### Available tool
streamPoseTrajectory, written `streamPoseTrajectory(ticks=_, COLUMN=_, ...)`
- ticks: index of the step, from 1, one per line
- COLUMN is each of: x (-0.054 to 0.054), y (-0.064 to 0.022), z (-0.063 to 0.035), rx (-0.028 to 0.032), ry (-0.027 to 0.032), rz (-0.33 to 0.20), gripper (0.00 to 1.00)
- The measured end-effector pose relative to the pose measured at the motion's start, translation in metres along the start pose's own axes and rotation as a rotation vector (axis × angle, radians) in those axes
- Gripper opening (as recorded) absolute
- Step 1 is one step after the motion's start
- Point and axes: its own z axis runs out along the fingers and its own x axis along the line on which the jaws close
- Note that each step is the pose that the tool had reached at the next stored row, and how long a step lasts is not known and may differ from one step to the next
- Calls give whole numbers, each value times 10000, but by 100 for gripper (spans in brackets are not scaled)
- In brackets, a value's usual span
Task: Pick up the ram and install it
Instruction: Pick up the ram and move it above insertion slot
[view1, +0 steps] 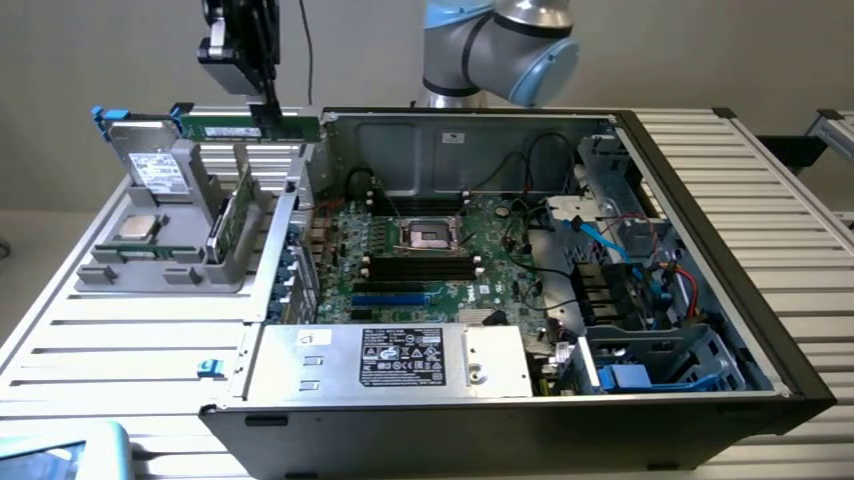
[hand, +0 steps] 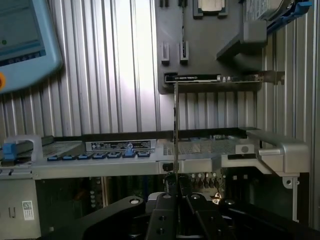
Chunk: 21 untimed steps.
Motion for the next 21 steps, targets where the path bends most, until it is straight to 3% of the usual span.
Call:
streamPoseTrajectory(ticks=12, x=-53, y=-544, z=43, rx=0, ry=0, rz=-7, gripper=13)
streamPoseTrajectory(ticks=21, x=-145, y=-948, z=160, rx=-5, ry=0, rz=-7, gripper=13)
